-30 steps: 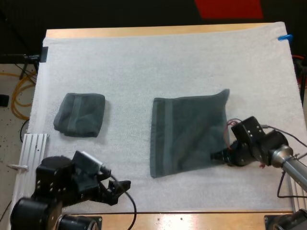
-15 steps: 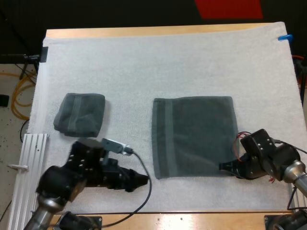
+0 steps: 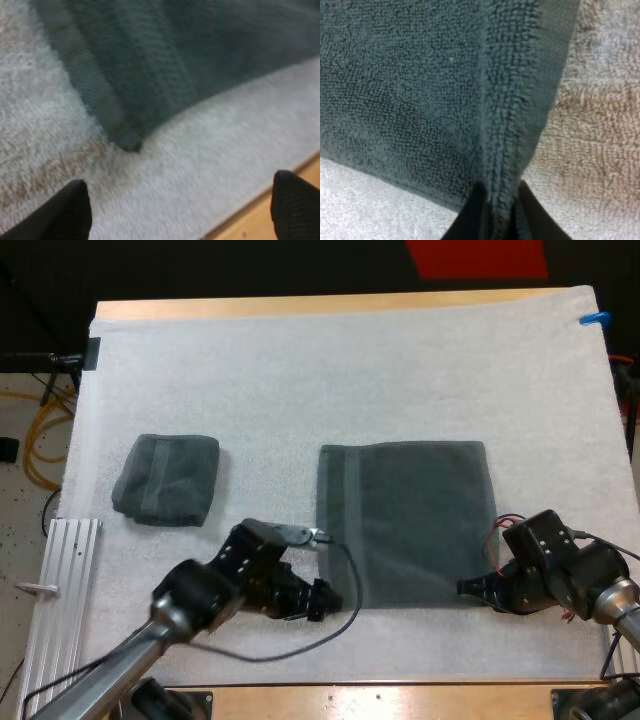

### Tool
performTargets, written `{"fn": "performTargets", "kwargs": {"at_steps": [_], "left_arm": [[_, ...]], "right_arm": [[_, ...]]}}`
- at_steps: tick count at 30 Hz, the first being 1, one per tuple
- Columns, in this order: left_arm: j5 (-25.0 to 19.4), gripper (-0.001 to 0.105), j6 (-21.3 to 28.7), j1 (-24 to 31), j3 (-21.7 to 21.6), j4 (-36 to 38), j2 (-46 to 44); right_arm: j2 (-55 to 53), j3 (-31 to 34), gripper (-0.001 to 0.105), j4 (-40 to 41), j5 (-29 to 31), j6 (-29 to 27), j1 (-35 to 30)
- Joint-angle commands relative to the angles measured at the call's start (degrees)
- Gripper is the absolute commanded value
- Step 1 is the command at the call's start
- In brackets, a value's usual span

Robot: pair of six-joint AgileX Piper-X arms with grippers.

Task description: Pick towel from pile fold and stack

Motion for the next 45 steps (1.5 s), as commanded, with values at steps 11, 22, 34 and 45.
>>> {"fn": "performTargets", "kwargs": {"at_steps": [11,22,34,45], "left_arm": [[5.5,0.071,-1.2,-0.3,-0.1,-10.0,16.4],[6.4,0.060,-1.2,-0.3,-0.1,-12.8,23.5],[6.6,0.000,-0.2,-0.3,-0.1,-14.1,23.6],[3.1,0.000,6.1,-0.3,-0.1,-5.7,17.2]], "right_arm": [[-0.3,-0.1,0.000,0.4,-0.2,0.2,0.0],[-0.3,-0.1,0.000,0.6,-0.2,0.2,0.0],[-0.3,-0.1,0.000,0.6,-0.2,0.2,0.0],[-2.1,-0.1,0.000,0.7,-2.8,0.2,0.0]]}}
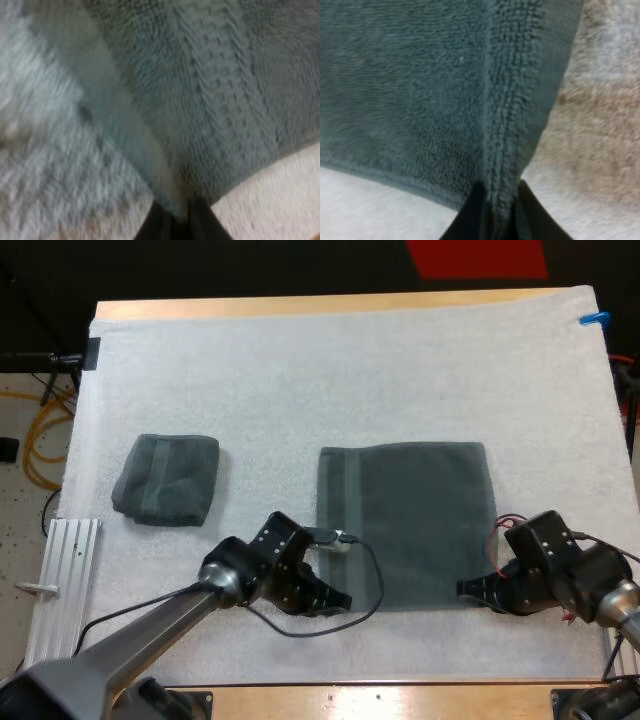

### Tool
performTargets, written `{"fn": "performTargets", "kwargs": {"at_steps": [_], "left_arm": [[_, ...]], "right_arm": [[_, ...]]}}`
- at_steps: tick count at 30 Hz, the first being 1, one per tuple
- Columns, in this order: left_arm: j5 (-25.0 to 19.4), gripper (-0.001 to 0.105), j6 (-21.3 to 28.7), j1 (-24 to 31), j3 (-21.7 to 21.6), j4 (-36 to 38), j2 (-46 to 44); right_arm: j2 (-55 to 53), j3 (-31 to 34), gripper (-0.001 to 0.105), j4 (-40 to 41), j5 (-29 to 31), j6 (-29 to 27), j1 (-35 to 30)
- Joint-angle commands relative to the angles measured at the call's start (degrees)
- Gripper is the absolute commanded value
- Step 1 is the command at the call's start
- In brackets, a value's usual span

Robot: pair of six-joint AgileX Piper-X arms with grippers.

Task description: Pick towel from pile fold and stack

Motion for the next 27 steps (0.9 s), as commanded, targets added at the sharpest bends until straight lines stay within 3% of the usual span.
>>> {"fn": "performTargets", "kwargs": {"at_steps": [1,7,12,19,27], "left_arm": [[-0.9,0.000,1.2,-0.3,0.0,2.8,-2.0],[-0.6,0.000,1.5,-0.9,0.0,10.6,-11.8],[-0.9,0.000,1.0,-0.9,0.0,9.9,-14.2],[-0.3,0.000,-1.4,6.8,0.0,-0.4,-11.7],[9.5,0.000,-3.1,17.2,0.0,-14.9,-2.8]], "right_arm": [[-1.7,-0.1,0.000,0.7,-1.2,0.1,0.0],[-7.8,-0.1,0.000,3.5,-1.8,3.8,0.0],[-9.3,-0.1,0.000,2.9,-2.3,7.3,0.0],[-4.9,-0.1,0.000,-11.8,-2.3,15.1,-0.1],[5.7,-0.1,0.000,-25.6,-1.1,21.2,-0.1]]}}
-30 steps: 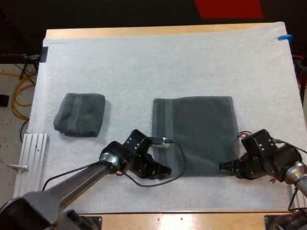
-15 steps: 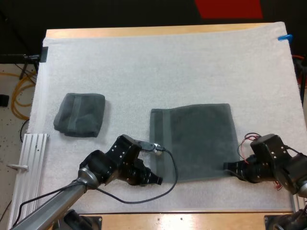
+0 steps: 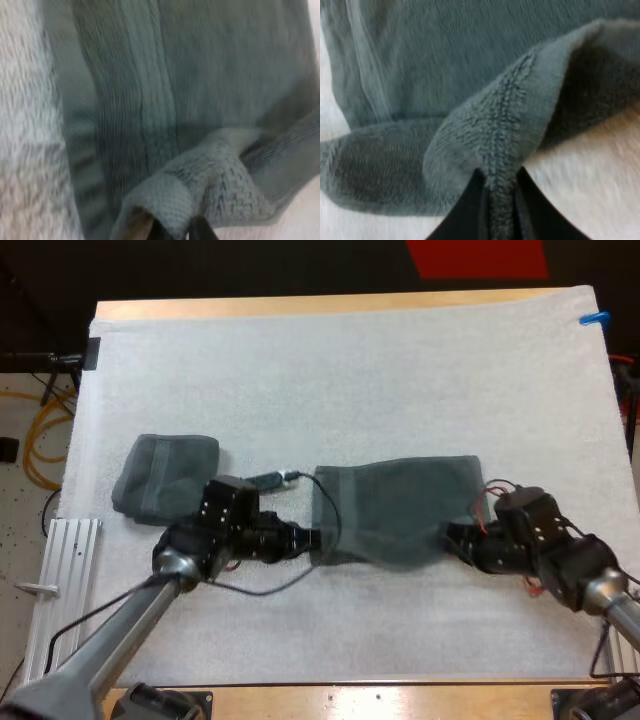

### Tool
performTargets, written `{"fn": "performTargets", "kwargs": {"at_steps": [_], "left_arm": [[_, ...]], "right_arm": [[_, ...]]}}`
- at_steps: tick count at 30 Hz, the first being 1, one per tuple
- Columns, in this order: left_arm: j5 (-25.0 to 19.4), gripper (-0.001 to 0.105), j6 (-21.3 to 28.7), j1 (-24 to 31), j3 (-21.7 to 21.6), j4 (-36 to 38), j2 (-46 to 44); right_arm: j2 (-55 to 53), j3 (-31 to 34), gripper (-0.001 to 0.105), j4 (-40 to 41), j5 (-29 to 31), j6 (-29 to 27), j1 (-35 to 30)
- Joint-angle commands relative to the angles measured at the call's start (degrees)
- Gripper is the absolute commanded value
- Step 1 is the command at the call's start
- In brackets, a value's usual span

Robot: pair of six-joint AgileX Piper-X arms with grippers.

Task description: Pick towel from pile fold and stack

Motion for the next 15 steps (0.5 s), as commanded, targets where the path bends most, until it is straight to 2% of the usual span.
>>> {"fn": "performTargets", "kwargs": {"at_steps": [1,5,9,15], "left_arm": [[1.8,0.000,-0.7,0.8,0.0,-3.0,1.0],[5.0,0.000,-2.5,2.2,0.0,-9.4,5.6],[5.0,0.000,-3.1,2.2,-0.2,-13.6,8.1],[0.9,0.000,-3.0,2.2,-0.2,-18.7,8.4]], "right_arm": [[0.9,-0.1,0.000,-2.1,1.5,1.1,-0.1],[3.7,-0.1,0.000,-4.9,6.5,2.2,-0.1],[5.4,-0.1,0.000,-8.3,7.5,2.2,-0.1],[5.8,-0.1,0.000,-13.3,15.1,1.8,-0.1]]}}
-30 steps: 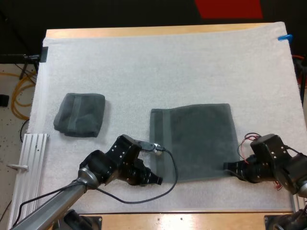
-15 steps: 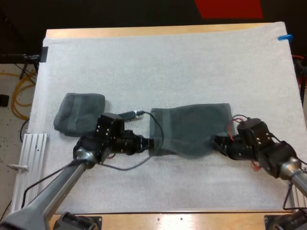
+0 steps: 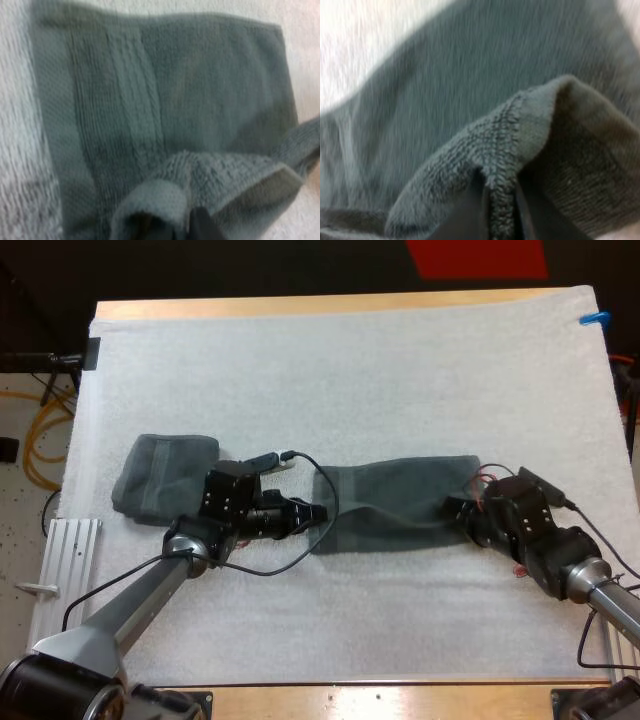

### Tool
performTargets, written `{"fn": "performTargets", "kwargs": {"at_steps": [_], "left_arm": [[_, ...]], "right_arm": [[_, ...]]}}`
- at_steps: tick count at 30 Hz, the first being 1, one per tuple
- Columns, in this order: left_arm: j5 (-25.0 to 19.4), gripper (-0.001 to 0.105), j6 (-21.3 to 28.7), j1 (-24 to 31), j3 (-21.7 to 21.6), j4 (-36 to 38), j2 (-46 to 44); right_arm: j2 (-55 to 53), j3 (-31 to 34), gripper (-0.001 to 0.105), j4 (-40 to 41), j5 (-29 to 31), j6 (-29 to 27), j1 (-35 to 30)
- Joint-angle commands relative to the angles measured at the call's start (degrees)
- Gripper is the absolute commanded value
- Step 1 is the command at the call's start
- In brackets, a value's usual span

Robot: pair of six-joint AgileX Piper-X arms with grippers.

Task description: Pick towel from pile fold and stack

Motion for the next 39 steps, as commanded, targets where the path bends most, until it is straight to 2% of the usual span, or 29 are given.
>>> {"fn": "performTargets", "kwargs": {"at_steps": [1,9,16,18,22,24,26,27,29,31,35,39], "left_arm": [[-1.3,0.000,-0.2,0.1,-0.2,-2.0,-0.3],[-3.8,0.000,2.7,0.1,-0.2,-2.9,0.3],[-3.7,0.001,4.7,0.1,-0.2,-2.9,1.1],[-3.7,0.005,4.8,0.1,-0.2,-2.9,1.1],[-3.7,0.027,4.8,0.1,-0.2,-2.9,1.1],[-4.1,0.036,4.8,0.1,-0.2,-2.9,1.1],[-4.8,0.045,4.8,0.1,-0.2,-2.9,1.1],[-5.0,0.045,4.8,0.1,-0.2,-2.9,1.1],[-5.3,0.045,4.8,0.1,-0.4,-2.9,1.1],[-5.2,0.045,4.8,0.1,-1.1,-2.9,1.1],[-3.4,0.045,6.0,0.1,-3.5,-2.9,1.1],[-1.4,0.045,7.1,0.1,-5.7,-2.0,-0.7]], "right_arm": [[-0.2,-0.1,0.000,-1.1,2.0,-0.3,-0.1],[-0.2,-0.1,0.000,-1.1,6.9,-0.3,-0.1],[-0.2,-0.1,0.000,-1.1,7.1,-0.4,-0.1],[-0.2,-0.1,0.000,-1.1,7.1,-0.5,-0.1],[-0.2,-0.1,0.002,-1.1,6.4,-2.9,-0.1],[-0.2,-0.1,0.010,-1.1,6.1,-4.0,-0.1],[-0.2,-0.1,0.031,-1.6,5.7,-4.1,-0.1],[-0.2,-0.1,0.039,-2.0,5.5,-4.2,-0.1],[-0.2,-0.1,0.062,-4.7,4.8,-5.5,-0.1],[-0.2,-0.1,0.072,-7.9,3.5,-8.2,-0.1],[-0.2,-1.2,0.072,-10.1,3.4,-13.4,-0.1],[-0.7,-4.1,0.072,-6.0,3.8,-21.8,-0.1]]}}
